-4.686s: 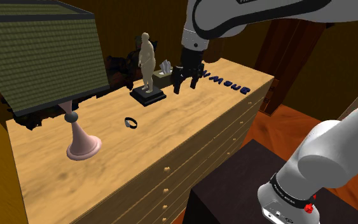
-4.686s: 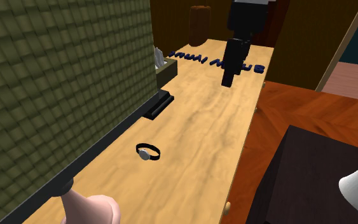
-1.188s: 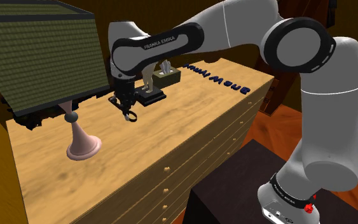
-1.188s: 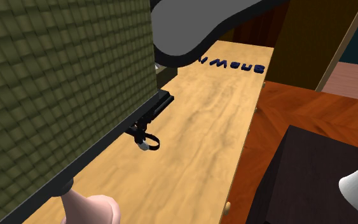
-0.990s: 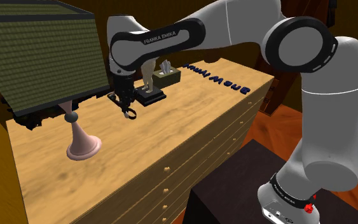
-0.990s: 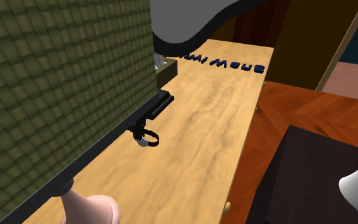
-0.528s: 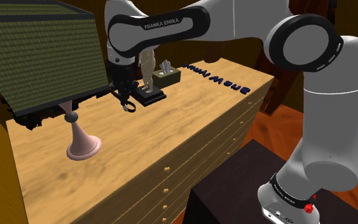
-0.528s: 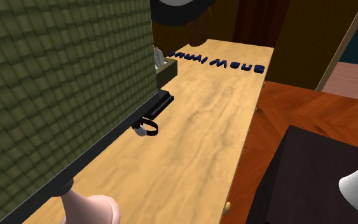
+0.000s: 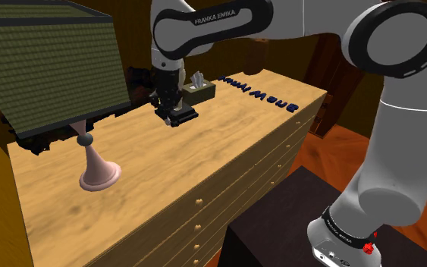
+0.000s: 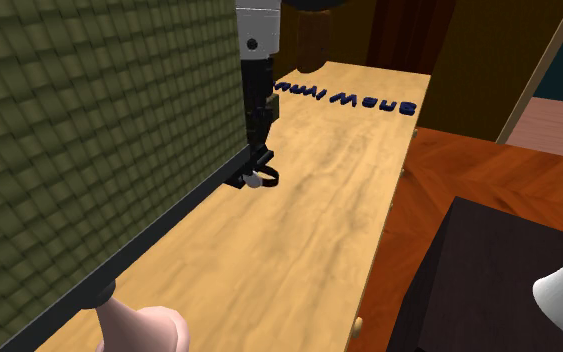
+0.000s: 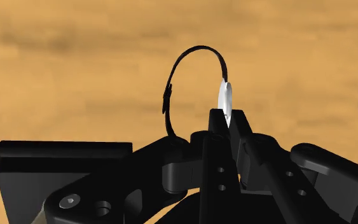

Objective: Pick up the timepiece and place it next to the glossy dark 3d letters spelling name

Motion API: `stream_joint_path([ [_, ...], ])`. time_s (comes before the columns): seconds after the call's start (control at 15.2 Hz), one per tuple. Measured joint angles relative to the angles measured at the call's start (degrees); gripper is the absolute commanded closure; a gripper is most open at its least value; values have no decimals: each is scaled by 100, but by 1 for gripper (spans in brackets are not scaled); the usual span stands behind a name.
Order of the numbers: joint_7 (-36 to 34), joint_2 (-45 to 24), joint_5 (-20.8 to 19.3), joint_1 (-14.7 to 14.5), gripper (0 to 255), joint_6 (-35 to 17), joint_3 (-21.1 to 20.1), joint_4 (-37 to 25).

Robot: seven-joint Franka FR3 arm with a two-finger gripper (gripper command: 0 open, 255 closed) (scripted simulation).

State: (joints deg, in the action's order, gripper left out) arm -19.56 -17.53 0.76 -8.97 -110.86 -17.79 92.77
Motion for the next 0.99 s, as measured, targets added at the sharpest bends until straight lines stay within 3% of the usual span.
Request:
stream_joint_path([
  [0.4, 790, 908, 336, 535, 255, -199, 195, 1135],
  [0.99, 2046, 1817, 606, 1182, 255, -284, 703, 2230],
])
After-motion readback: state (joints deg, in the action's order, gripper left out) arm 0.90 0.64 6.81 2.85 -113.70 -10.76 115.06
